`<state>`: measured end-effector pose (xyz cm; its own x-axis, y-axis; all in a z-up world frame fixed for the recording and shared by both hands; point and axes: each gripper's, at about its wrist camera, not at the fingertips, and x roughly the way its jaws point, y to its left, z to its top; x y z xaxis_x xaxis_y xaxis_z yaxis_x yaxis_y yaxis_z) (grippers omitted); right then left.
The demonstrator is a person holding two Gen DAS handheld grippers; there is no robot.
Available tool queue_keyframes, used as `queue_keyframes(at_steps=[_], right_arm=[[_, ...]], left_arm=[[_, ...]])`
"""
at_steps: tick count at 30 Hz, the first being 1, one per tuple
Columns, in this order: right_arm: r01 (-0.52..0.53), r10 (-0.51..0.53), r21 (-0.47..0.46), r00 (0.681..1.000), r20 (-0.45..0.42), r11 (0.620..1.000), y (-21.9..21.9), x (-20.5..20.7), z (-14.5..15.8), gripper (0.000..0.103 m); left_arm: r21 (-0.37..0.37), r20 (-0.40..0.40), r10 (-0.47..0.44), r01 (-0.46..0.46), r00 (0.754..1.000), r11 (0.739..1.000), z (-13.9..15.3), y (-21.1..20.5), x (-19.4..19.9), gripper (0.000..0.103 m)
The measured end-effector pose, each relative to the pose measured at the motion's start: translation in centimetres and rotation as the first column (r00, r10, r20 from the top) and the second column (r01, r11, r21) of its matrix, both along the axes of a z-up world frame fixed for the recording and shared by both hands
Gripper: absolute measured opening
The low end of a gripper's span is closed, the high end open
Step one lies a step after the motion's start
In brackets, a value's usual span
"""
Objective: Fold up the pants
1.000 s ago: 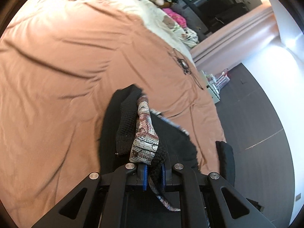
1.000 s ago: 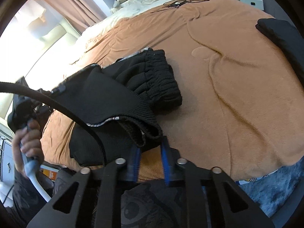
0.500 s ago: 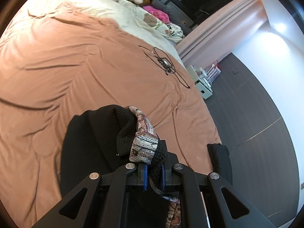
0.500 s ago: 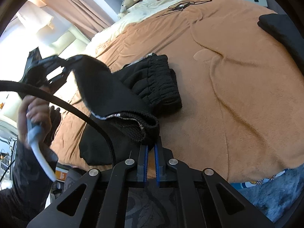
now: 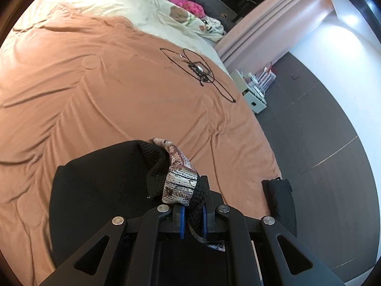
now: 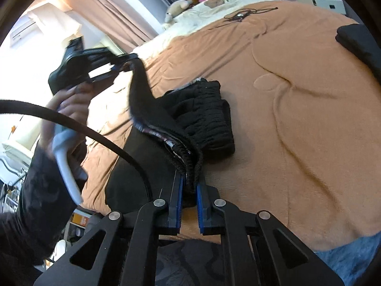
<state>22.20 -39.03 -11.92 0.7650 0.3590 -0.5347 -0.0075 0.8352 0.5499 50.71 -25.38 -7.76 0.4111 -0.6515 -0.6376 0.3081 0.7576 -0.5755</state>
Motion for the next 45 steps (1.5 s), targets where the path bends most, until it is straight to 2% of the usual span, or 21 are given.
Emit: queue_keyframes(at_steps=[3, 5, 7, 8, 9, 10, 17, 25, 32, 35, 42, 45], right_arm=[[-0.004, 0.004, 0.016, 1.0, -0.008, 1.0, -0.3, -0.1, -0.5, 0.007], [0.0, 0.0, 0.028, 1.0, -0.015, 1.0, -0.6, 0.0, -0.7, 0.007], [0.01, -0.009, 0.037, 1.0, -0.027, 0.999, -0.8, 0.3, -0.8, 0.007], [0.015, -0.014, 0.04, 0.999, -0.033, 0.999, -0.9, 0.3, -0.8, 0.007], [0.019, -0.018, 0.044, 0.999, -0.037, 0.999, -0.9, 0.5, -0.8, 0.007], [0.024, -0.022, 0.05, 0.999, -0.041, 0.998, -1.0, 0.7, -0.9, 0.007], [0.032, -0.029, 0.066, 0.998, -0.05, 0.997, -0.8, 0.6, -0.8, 0.007], [0.036, -0.026, 0.134, 0.997, -0.074, 0.99, -1.2, -0.2, -1.4, 0.006], [0.095, -0.083, 0.098, 0.99, -0.116, 0.991, -2.2, -0.6, -1.0, 0.009], [0.089, -0.082, 0.061, 0.992, -0.097, 0.994, -2.1, -0.6, 0.3, 0.011], [0.021, -0.026, -0.068, 0.997, -0.067, 0.997, -1.8, 1.3, 3.7, 0.028], [-0.022, 0.019, -0.076, 0.999, -0.041, 0.997, -1.7, 2.5, 4.6, 0.039]], left_arm=[[0.035, -0.014, -0.018, 0.018, 1.0, 0.999, -0.2, -1.4, 1.2, 0.013], [0.051, -0.035, -0.026, 0.027, 0.999, 0.998, -0.6, -2.1, 1.7, 0.026], [0.04, -0.034, -0.026, 0.027, 0.999, 0.999, -0.8, -2.1, 1.6, 0.051], [0.042, -0.027, -0.022, 0.023, 0.999, 0.999, -0.8, -1.9, 1.4, 0.059], [0.045, -0.022, -0.02, 0.02, 1.0, 0.999, -0.8, -1.8, 1.2, 0.071], [0.043, -0.014, -0.019, 0.019, 1.0, 0.999, -0.7, -1.6, 1.0, 0.073], [0.072, -0.031, 0.021, -0.018, 0.999, 0.997, -1.6, 1.8, -0.9, 0.073], [0.128, -0.063, 0.082, -0.073, 0.995, 0.989, -3.7, 7.5, -4.6, 0.073], [0.141, -0.117, 0.157, -0.14, 0.981, 0.98, -6.2, 12.4, -8.4, 0.073], [0.136, -0.134, 0.178, -0.16, 0.975, 0.978, -7.0, 13.7, -9.5, 0.073], [0.116, -0.159, 0.219, -0.202, 0.963, 0.973, -8.2, 15.5, -11.2, 0.073], [0.114, -0.166, 0.22, -0.203, 0.961, 0.973, -8.5, 15.4, -11.6, 0.073]])
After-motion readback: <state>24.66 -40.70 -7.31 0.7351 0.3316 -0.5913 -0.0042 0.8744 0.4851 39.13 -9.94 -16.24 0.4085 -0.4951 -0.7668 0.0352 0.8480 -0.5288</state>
